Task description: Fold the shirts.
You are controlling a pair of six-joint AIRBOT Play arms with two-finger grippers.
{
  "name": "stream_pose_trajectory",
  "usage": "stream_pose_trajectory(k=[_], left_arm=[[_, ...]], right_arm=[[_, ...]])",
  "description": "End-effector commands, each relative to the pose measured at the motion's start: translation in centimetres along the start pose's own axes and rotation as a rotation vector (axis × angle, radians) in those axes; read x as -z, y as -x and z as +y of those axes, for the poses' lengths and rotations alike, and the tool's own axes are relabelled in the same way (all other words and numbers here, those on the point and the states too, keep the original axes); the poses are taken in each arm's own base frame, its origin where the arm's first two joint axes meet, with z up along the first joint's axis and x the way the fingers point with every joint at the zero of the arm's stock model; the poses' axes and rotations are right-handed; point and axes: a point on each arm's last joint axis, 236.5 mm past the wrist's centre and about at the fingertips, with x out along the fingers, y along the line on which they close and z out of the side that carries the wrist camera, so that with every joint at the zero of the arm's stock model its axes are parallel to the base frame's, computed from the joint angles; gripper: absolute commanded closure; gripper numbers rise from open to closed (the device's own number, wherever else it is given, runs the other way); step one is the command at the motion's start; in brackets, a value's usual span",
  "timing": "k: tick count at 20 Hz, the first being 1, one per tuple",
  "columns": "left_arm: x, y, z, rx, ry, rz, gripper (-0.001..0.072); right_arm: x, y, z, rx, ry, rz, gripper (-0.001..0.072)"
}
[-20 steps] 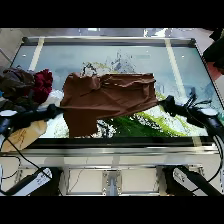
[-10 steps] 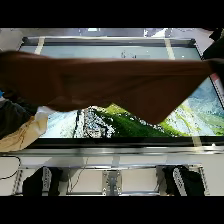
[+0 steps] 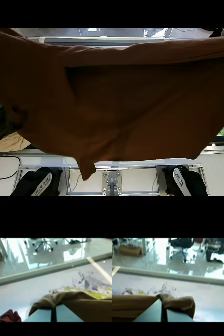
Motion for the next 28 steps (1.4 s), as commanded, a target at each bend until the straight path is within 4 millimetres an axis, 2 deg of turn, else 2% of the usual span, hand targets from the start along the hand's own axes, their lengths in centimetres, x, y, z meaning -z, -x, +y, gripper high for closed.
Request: stream_pose_trajectory(k=[1,2,3,5,8,9,11,13,14,16,18,20,21,22,23,25,26,28], left_arm=[[5.7,-8.3,0.7,-0.026,-0.015,0.264,0.0698],[8.3,-11.4,0.5,-0.011,-0.011,0.347,0.0698],[11.9,-14.7,0.2,0.009,-0.006,0.451,0.0698],[20.6,-20.3,-0.3,0.042,0.012,0.676,0.0699],[33.0,-26.6,0.6,0.052,0.058,0.929,0.0698],[36.1,-28.5,1.1,0.047,0.072,0.964,0.0698],[40.3,-31.6,1.7,0.035,0.085,0.974,0.0698],[41.3,-34.0,2.0,0.022,0.081,0.919,0.0698],[40.9,-34.9,2.1,0.014,0.076,0.878,0.0698],[39.1,-35.9,2.4,0.001,0.067,0.807,0.0698],[36.3,-35.8,3.2,-0.012,0.050,0.741,0.0697],[32.5,-35.3,4.5,-0.039,0.040,0.647,0.0697],[30.8,-34.6,4.8,-0.043,0.052,0.616,0.0697],[30.0,-33.7,4.7,-0.036,0.068,0.619,0.0697],[29.9,-32.7,4.2,-0.020,0.081,0.649,0.0697],[31.5,-30.9,3.4,0.008,0.090,0.752,0.0698],[32.7,-30.0,3.0,0.023,0.097,0.806,0.0697],[35.6,-28.4,1.8,0.057,0.116,0.915,0.0698]], right_arm=[[9.5,-7.8,-2.2,-0.099,-0.124,0.408,0.0704],[12.2,-10.5,-2.5,-0.143,-0.183,0.490,0.0704],[14.9,-12.9,-2.7,-0.181,-0.226,0.559,0.0704],[21.0,-17.5,-2.9,-0.219,-0.292,0.688,0.0703],[30.2,-24.0,-2.6,-0.225,-0.361,0.816,0.0704],[32.6,-26.1,-2.7,-0.211,-0.381,0.830,0.0704],[36.0,-30.0,-3.2,-0.176,-0.427,0.824,0.0704],[37.3,-33.1,-3.7,-0.143,-0.482,0.765,0.0704],[37.4,-34.1,-4.0,-0.130,-0.503,0.737,0.0704],[36.9,-34.5,-4.5,-0.114,-0.497,0.709,0.0704],[35.1,-34.4,-4.7,-0.124,-0.470,0.693,0.0703],[32.2,-34.1,-4.5,-0.151,-0.429,0.670,0.0703],[30.6,-33.7,-4.2,-0.173,-0.413,0.664,0.0704],[29.5,-33.3,-3.7,-0.199,-0.399,0.672,0.0704],[29.1,-32.8,-3.4,-0.213,-0.389,0.682,0.0704],[29.8,-31.7,-2.8,-0.231,-0.362,0.739,0.0704],[31.0,-30.7,-2.2,-0.244,-0.334,0.803,0.0704],[34.8,-28.2,-0.9,-0.263,-0.256,0.973,0.0704]])
